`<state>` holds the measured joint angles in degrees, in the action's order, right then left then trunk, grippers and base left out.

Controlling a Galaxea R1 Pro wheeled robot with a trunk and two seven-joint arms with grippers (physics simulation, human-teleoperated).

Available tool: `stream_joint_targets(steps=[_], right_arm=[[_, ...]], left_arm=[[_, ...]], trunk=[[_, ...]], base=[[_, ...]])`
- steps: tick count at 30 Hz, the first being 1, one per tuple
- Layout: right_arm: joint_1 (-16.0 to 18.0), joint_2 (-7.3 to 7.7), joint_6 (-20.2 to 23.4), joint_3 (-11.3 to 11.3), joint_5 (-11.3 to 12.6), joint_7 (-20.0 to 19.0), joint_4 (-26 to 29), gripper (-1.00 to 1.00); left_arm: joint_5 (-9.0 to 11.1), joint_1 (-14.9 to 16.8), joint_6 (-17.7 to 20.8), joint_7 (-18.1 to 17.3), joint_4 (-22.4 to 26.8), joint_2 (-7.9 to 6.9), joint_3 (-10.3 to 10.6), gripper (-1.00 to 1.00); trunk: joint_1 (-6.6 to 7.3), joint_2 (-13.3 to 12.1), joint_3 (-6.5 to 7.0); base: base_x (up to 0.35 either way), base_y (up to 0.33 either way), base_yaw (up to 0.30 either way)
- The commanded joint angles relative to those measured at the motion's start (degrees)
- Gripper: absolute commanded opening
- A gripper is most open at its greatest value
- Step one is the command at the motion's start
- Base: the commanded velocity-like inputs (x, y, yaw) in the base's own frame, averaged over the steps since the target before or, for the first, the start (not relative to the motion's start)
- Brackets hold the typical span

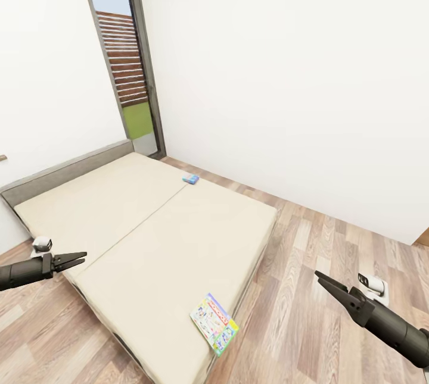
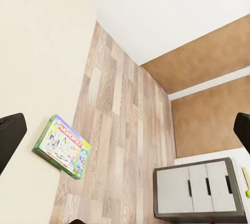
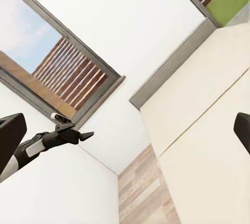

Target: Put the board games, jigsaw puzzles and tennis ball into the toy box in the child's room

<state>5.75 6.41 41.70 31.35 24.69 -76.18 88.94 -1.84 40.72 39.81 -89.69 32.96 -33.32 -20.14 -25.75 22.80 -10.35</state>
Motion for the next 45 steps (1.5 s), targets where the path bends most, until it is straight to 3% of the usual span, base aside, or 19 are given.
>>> stream_joint_targets(steps=[1,13,29,45], right_arm=[[0.0,0.01,0.5,0.0,0.2,-0.1,0.0,1.00],[0.0,0.01,0.5,0.0,0.2,0.0,0.0,1.00],[0.0,0.07,0.5,0.0,0.2,-0.2,0.0,1.00],[0.0,0.08,0.5,0.0,0.2,-0.2,0.0,1.00]], left_arm=[[-0.2,0.1,0.6,-0.3,0.0,0.00,-0.1,1.00],[-0.2,0.1,0.5,-0.3,-0.1,0.00,-0.1,1.00],[-0.2,0.1,0.5,-0.3,-0.1,0.00,-0.1,1.00],[-0.2,0.1,0.5,-0.3,-0.1,0.00,-0.1,1.00]], trunk=[[-0.04,0.1,-0.12],[-0.04,0.1,-0.12],[-0.04,0.1,-0.12],[-0.04,0.1,-0.12]], base=[[0.030,-0.022,0.000],[0.011,-0.008,0.020],[0.001,-0.118,0.189],[0.000,-0.018,0.037]])
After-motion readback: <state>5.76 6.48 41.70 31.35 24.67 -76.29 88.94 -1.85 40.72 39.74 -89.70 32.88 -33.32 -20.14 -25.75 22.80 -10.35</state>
